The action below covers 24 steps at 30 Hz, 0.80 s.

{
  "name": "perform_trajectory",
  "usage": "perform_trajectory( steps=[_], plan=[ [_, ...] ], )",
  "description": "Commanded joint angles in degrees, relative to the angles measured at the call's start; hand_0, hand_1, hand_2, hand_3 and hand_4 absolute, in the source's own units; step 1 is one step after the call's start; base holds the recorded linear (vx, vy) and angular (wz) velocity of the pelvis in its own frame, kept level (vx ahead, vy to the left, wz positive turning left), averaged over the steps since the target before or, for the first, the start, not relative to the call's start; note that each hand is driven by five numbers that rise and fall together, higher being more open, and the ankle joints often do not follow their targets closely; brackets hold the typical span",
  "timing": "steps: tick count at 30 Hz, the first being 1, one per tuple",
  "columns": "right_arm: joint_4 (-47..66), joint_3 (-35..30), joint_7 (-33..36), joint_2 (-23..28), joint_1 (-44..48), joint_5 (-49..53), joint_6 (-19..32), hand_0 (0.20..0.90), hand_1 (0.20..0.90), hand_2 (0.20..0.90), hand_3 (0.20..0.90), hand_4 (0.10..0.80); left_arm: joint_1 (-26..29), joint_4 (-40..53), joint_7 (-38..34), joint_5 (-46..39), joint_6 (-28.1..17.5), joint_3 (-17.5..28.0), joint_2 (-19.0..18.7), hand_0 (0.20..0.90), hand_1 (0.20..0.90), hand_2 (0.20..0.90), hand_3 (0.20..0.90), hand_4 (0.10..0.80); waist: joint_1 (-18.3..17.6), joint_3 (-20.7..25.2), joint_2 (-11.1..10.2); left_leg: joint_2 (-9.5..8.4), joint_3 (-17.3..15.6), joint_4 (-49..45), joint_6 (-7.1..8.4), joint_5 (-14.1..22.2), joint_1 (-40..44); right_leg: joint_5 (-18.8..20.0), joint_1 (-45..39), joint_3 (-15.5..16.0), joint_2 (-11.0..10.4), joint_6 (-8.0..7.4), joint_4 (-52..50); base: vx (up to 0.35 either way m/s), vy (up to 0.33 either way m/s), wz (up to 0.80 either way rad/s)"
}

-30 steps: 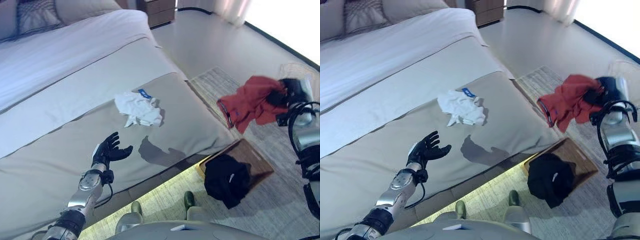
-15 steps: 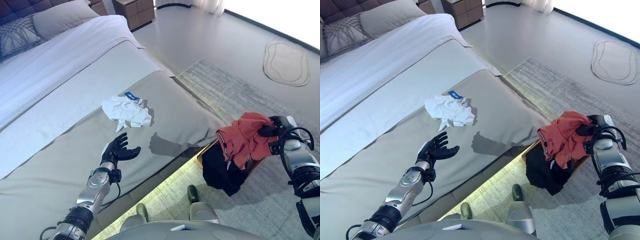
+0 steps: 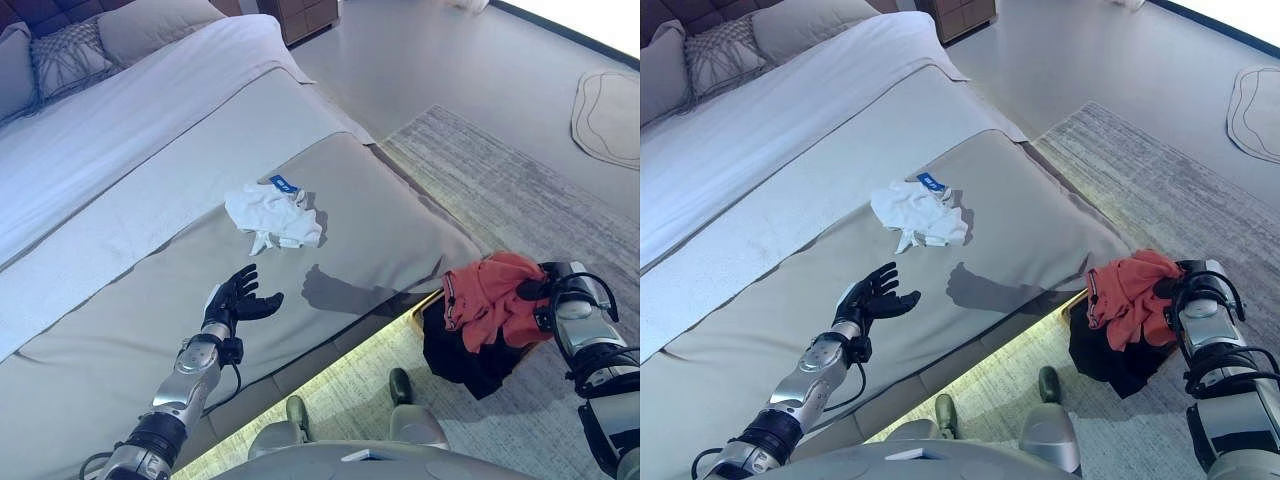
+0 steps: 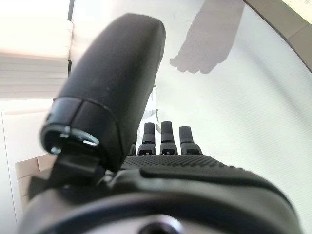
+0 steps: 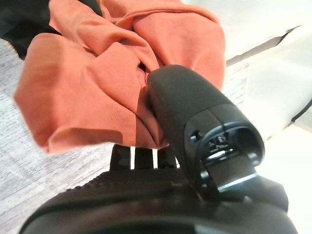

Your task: Pick up the clothes from the bed and place them into the basket

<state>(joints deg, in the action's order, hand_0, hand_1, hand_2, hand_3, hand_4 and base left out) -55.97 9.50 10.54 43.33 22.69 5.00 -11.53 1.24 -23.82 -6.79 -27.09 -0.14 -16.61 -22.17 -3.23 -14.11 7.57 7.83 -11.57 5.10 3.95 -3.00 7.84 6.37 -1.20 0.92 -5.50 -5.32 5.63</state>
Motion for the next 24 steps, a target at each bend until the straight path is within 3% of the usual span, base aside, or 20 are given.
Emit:
perform_trajectory(
  steps=[1,11,18,24],
  plan=[
    [-2.23,-0.13,5.43,2.63,4.55,-3.21,0.42,0.900,0.900,0.900,0.900,0.800,4.51,4.17,0.51,0.02,-4.39,-1.32,-4.10,0.900,0.900,0.900,0.900,0.800,0.76,0.95,-3.92,1.07,2.16,-0.10,1.24,3.13,0.72,-0.91,-0.55,1.20,-3.64,-0.43,-0.63,-0.020,-0.011,0.05],
    [-3.51,0.14,6.88,2.94,5.30,-3.97,-1.11,0.900,0.900,0.900,0.900,0.800,4.87,4.30,0.57,-0.48,-4.26,-1.59,-4.46,0.900,0.900,0.900,0.900,0.800,1.41,1.36,-3.97,1.09,2.45,-0.10,1.13,2.98,0.96,-1.04,-1.27,1.60,-3.65,-0.34,-0.63,-0.004,-0.004,0.02],
    [-0.76,0.81,11.73,3.84,8.07,-5.62,-3.23,0.900,0.900,0.900,0.900,0.800,4.97,4.27,-0.85,-1.20,-3.94,-1.56,-4.26,0.900,0.900,0.900,0.900,0.800,2.04,1.30,-4.32,1.03,3.18,-0.10,1.14,2.80,0.91,-1.00,-1.62,2.02,-3.73,-0.18,-0.63,0.000,0.000,0.00],
    [14.14,6.67,15.79,4.57,15.15,-7.65,-6.43,0.900,0.900,0.900,0.900,0.800,4.24,4.37,-2.64,-1.68,-4.03,-1.12,-3.82,0.900,0.900,0.900,0.900,0.800,3.27,1.48,-4.94,0.78,4.67,-0.10,1.14,2.41,0.10,-1.17,-1.83,2.77,-3.93,0.07,-0.63,0.002,0.013,0.02]
  ],
)
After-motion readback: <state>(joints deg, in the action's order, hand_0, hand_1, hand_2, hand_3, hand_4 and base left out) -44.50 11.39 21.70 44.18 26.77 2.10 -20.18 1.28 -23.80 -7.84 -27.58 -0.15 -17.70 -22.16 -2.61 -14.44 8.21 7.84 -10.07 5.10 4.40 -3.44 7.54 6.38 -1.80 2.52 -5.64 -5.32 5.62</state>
